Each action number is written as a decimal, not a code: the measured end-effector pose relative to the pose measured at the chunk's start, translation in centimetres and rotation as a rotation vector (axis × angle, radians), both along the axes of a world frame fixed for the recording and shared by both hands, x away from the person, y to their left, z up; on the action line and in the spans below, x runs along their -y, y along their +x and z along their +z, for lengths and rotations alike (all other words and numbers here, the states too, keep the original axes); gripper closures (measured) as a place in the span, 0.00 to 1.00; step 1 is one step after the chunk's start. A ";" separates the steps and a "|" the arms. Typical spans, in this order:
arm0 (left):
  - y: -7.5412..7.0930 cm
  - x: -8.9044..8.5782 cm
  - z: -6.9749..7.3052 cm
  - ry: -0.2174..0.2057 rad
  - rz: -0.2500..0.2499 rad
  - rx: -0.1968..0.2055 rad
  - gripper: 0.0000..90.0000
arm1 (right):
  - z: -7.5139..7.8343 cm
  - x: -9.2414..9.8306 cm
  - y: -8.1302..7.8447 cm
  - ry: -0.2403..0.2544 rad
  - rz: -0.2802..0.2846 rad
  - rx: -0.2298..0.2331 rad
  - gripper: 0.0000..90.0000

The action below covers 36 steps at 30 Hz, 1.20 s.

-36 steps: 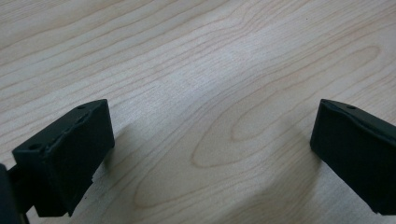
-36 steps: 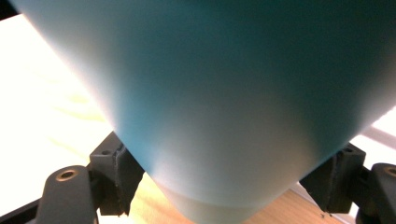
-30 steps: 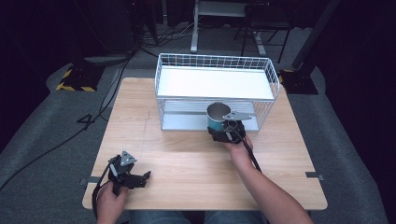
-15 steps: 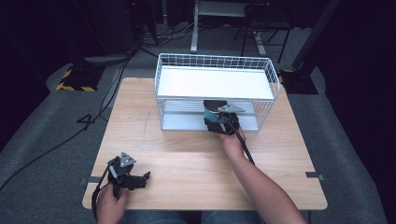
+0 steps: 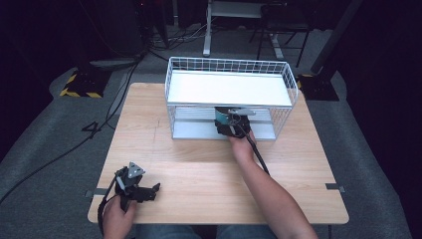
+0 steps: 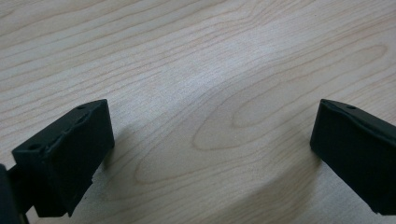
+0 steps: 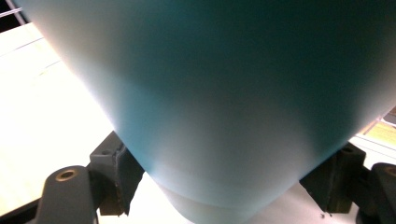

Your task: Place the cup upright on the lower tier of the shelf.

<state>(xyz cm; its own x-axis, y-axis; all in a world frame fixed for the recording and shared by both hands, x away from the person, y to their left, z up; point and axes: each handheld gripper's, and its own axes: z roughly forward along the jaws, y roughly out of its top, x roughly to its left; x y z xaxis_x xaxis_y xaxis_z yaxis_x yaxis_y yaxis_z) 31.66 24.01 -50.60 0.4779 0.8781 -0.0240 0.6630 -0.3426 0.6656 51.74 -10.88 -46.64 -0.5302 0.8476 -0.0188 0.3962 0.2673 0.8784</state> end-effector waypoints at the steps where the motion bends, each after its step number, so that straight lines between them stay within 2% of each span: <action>1: 0.0 0.0 0.0 0.000 0.000 0.000 0.00 | -0.1 0.0 0.1 0.002 -0.004 0.004 0.27; 4: 0.0 0.0 0.0 0.000 0.000 0.000 0.00 | -0.6 0.0 0.8 0.002 -0.015 0.021 0.27; 14: 0.0 0.0 0.0 0.000 -0.002 -0.002 0.00 | -1.7 -0.1 2.0 0.013 -0.076 0.011 0.27; 28: 0.0 0.0 0.0 0.000 -0.003 -0.002 0.00 | -2.3 -0.5 2.2 0.021 -0.085 -0.021 0.27; 36: 0.0 0.0 0.0 0.000 -0.003 -0.002 0.00 | -2.3 -0.2 2.4 0.019 -0.056 -0.026 0.24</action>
